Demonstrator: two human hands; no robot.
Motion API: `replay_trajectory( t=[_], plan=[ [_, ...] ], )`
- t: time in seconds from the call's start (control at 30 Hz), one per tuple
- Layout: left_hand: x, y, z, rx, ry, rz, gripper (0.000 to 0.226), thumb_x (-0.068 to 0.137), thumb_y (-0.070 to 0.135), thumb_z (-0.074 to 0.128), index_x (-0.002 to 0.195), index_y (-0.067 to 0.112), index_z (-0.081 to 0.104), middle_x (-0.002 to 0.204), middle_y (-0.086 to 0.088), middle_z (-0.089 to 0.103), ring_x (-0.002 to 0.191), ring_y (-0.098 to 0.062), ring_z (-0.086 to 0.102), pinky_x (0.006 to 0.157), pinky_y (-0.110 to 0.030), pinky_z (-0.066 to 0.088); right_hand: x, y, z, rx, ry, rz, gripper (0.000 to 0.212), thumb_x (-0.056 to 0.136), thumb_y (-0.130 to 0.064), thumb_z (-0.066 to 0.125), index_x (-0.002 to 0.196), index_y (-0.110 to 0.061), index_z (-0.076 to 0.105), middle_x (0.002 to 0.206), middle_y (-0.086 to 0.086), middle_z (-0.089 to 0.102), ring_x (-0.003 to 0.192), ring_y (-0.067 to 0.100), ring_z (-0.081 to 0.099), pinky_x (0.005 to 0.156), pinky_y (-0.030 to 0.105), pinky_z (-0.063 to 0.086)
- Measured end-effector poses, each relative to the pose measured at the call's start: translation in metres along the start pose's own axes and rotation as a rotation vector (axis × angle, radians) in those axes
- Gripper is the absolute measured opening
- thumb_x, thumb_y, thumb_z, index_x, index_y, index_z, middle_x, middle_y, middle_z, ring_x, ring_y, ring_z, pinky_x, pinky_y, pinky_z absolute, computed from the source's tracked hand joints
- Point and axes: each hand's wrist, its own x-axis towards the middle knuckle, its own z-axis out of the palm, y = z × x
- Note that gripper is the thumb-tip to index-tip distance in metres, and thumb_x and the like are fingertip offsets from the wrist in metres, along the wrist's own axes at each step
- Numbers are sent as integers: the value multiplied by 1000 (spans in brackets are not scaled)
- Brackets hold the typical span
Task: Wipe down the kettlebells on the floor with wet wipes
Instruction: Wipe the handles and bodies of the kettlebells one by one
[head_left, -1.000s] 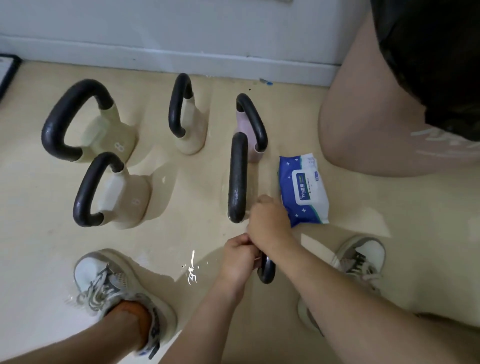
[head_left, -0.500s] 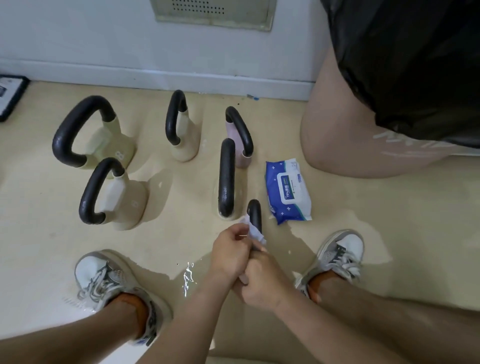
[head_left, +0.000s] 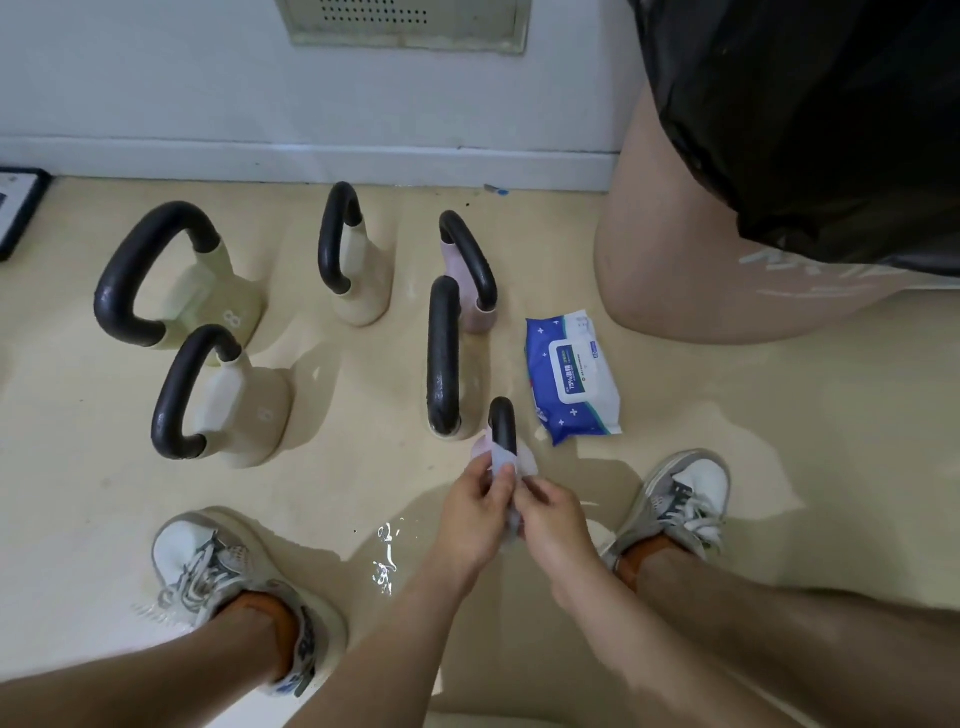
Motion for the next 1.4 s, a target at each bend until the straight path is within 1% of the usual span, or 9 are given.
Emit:
replay_trajectory(
  t=[0.27,0.4,0.57,0.77,0.9,1.03,1.17,1.27,1.4],
  plan=[
    [-28,-35,9,233,41,157,19,99,32,48,118,28,51,89,10,68,79,4,63,69,-12,46,-16,7,8,330,21,93,37,90,8,36,103,-6,68,96,15,72,80,17,69,71,18,55],
    [-21,-52,3,360,12,242,30,91,25,62,119,26,50,81,12,63,71,8,58,60,-6,37,-2,1,0,185,-4,120,28,89,-4,42,86,-10,69,92,19,72,86,28,66,80,37,52],
    [-7,-65,4,417,67,242,17,80,25,69,87,32,56,67,19,60,67,12,56,57,-5,35,18,8,11,136,42,133,31,96,-12,44,70,-14,61,67,1,59,73,18,59,61,16,47],
    [-4,-45,14,267,77,74,29,80,16,70,69,38,54,60,19,63,61,10,59,56,-8,40,34,10,6,200,43,137,25,93,-30,44,103,-15,61,97,6,68,92,22,65,77,33,50],
    [5,-20,-7,265,46,-37,12,83,26,64,73,20,61,52,8,62,52,-8,58,57,-23,47,38,-14,-4,281,-54,34,45,99,-32,44,143,-29,38,139,-6,48,124,16,51,108,43,39],
    [4,7,-49,701,-107,-33,18,84,24,59,67,24,54,54,9,60,60,-14,60,55,-19,42,43,-29,-9,-85,-133,-61,46,96,-12,44,142,-19,43,140,3,45,129,18,46,111,41,36],
    [-13,0,-84,1013,-99,-47,15,85,32,57,81,19,62,75,0,66,74,-21,64,57,-18,42,29,-19,5,-518,-275,-177,45,86,5,47,128,-8,57,111,8,63,94,19,61,86,28,47],
    [-21,-18,-115,1226,-30,-19,19,86,36,54,97,23,62,92,-2,68,86,-25,64,69,-28,47,8,-17,23,-659,-308,-303,33,81,2,52,105,-10,71,103,13,72,100,31,64,91,38,50],
    [-27,-23,-93,1465,-159,97,23,92,33,49,110,21,56,100,-6,67,90,-30,64,68,-33,45,0,-13,17,-824,-321,-245,27,82,-2,53,94,-13,75,97,15,72,93,29,65,85,31,52]
  ],
)
